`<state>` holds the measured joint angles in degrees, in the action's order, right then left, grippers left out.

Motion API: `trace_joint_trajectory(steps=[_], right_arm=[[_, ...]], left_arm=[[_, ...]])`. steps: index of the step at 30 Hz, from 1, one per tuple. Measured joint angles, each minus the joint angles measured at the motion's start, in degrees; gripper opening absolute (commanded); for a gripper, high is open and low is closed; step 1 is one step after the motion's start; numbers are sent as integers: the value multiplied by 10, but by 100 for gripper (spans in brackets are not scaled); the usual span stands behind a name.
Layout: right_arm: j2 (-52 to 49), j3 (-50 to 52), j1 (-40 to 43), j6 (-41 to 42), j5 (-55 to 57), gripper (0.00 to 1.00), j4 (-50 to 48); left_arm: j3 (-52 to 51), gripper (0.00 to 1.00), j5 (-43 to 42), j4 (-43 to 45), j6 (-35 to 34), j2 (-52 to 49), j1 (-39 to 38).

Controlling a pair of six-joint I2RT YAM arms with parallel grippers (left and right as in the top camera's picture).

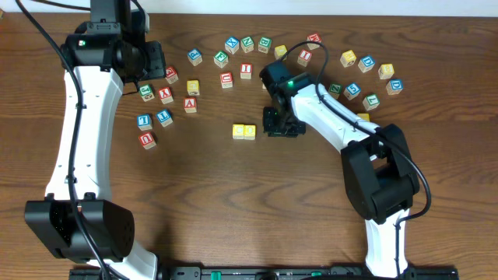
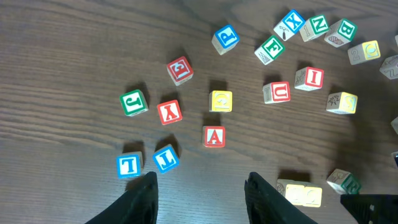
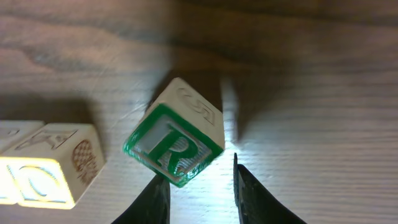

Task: Spell out CORL
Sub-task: 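Lower the R block beside the O block and open the right gripper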

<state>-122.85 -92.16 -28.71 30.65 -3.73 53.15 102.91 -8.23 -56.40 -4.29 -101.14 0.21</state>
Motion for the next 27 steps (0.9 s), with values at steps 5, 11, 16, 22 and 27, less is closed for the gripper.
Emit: trace_joint_trajectory(steps=[5,11,16,22,27], right_arm=[[0,0,7,-42,10,33,-5],[0,0,7,-125,25,37,-5],[0,0,10,-154,41,35,-5],[0,-3,18,-167,46,23,20],[0,-40,19,-170,42,17,49]], left_arm=[[0,45,0,0,0,0,0],[0,45,0,0,0,0,0],[0,45,0,0,0,0,0],[0,45,0,0,0,0,0],[0,45,0,0,0,0,0]])
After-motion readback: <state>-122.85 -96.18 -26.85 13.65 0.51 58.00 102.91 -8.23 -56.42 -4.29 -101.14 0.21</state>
